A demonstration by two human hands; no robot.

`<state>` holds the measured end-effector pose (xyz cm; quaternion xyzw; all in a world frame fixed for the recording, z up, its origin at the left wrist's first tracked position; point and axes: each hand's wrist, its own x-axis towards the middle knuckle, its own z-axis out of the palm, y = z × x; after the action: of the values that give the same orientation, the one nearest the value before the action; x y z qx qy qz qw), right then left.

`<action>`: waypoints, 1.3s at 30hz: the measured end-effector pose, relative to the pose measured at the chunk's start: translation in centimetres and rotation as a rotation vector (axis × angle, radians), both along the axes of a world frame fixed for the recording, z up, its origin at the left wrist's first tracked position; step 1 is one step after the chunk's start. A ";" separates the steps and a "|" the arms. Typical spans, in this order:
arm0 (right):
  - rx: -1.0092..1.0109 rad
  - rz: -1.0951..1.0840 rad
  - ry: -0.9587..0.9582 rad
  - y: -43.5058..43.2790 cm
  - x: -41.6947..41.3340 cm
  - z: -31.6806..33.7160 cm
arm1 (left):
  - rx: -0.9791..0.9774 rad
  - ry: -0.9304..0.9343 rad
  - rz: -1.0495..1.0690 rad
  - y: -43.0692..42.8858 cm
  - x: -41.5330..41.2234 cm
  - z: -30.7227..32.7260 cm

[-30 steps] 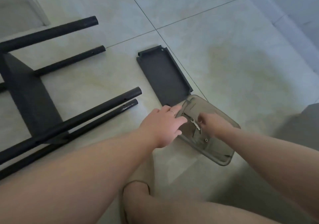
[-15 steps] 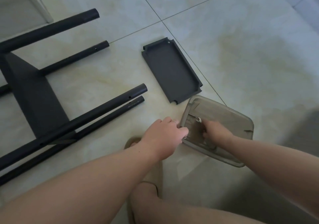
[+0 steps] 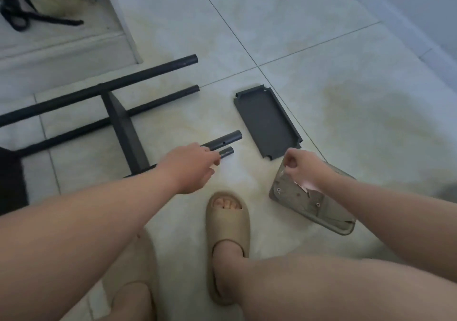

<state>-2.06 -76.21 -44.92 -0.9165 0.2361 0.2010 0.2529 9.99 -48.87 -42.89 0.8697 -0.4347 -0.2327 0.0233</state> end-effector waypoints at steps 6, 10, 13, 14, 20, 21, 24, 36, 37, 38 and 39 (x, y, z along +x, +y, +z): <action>0.139 0.072 -0.138 9.4 4.3 3.4 | 0.000 0.026 0.423 9.6 3.3 2.9; 0.230 0.143 -0.184 16.1 6.9 3.8 | -0.087 0.072 0.671 14.6 5.2 3.1; 0.323 0.168 -0.219 20.2 8.5 3.1 | -0.253 0.248 0.829 17.0 5.7 1.6; 0.357 0.177 -0.228 21.3 8.9 2.7 | -0.300 0.305 0.872 17.4 5.8 1.0; 0.529 0.167 -0.254 25.5 9.4 0.2 | -0.416 0.477 0.979 17.8 6.1 -3.7; 0.549 0.165 -0.254 25.7 9.4 -0.2 | -0.432 0.498 0.983 17.8 6.0 -4.4; 0.615 0.142 -0.250 25.5 8.9 -1.1 | -0.445 0.561 0.981 17.8 5.8 -6.3; 0.721 0.112 -0.309 26.0 7.9 -3.6 | -0.337 0.678 0.893 17.4 6.1 -7.8; 0.718 0.113 -0.312 26.1 7.9 -3.7 | -0.342 0.662 0.893 17.4 6.0 -7.9; 0.712 0.116 -0.314 26.1 7.9 -3.8 | -0.343 0.645 0.893 17.4 6.0 -7.9; 0.705 0.119 -0.316 26.2 7.9 -3.9 | -0.341 0.632 0.892 17.3 6.0 -8.0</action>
<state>5.86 -50.02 -48.77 -0.8052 0.0569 0.1403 0.5734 15.99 -31.52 -50.85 0.8411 -0.0291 -0.3757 0.3880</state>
